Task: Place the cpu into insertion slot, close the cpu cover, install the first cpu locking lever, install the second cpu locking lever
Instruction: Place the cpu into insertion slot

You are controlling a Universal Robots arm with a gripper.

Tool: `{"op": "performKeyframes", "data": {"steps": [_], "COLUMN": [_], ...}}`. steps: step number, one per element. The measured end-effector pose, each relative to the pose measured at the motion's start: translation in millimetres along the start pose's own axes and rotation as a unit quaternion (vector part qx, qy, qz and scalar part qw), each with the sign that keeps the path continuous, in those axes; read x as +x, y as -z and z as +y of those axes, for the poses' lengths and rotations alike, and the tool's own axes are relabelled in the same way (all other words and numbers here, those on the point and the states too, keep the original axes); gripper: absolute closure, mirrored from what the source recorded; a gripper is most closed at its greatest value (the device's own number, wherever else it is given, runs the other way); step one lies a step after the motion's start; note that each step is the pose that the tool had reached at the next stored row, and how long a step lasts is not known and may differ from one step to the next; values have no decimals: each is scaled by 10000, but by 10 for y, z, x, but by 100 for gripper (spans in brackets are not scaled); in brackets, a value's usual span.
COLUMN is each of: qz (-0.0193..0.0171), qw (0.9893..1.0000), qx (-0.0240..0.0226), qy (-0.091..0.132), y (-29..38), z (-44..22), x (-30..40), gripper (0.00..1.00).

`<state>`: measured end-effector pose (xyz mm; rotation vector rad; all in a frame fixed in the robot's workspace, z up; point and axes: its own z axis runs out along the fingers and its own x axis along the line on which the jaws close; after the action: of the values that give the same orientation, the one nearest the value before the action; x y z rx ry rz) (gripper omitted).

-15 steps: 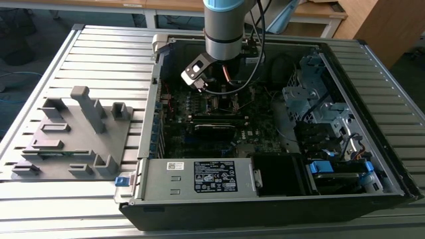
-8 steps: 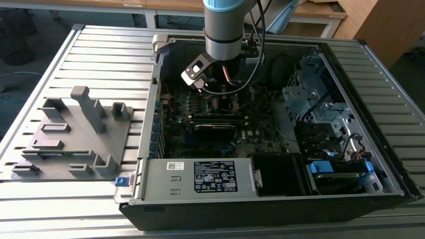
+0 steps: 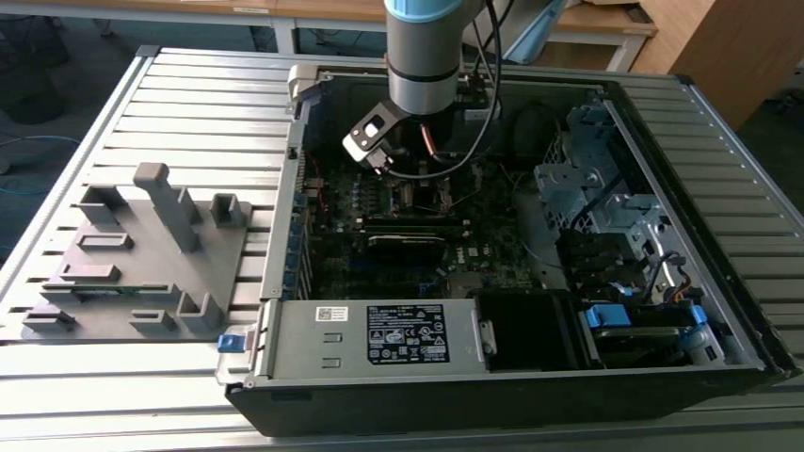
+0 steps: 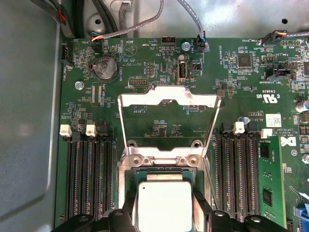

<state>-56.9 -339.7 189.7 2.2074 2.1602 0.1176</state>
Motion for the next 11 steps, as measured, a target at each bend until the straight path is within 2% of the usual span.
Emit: {"op": "performKeyframes", "data": {"steps": [2, 3, 8, 11], "qz": [6, 5, 0, 0], "qw": [10000, 10000, 10000, 10000], "qx": [-4, -3, 1, 1], "qy": [0, 0, 0, 0], "y": [-4, -4, 2, 35], "z": [1, 1, 0, 3], "x": [2, 2, 0, 1], "gripper": [45, 39, 39, 39]}}
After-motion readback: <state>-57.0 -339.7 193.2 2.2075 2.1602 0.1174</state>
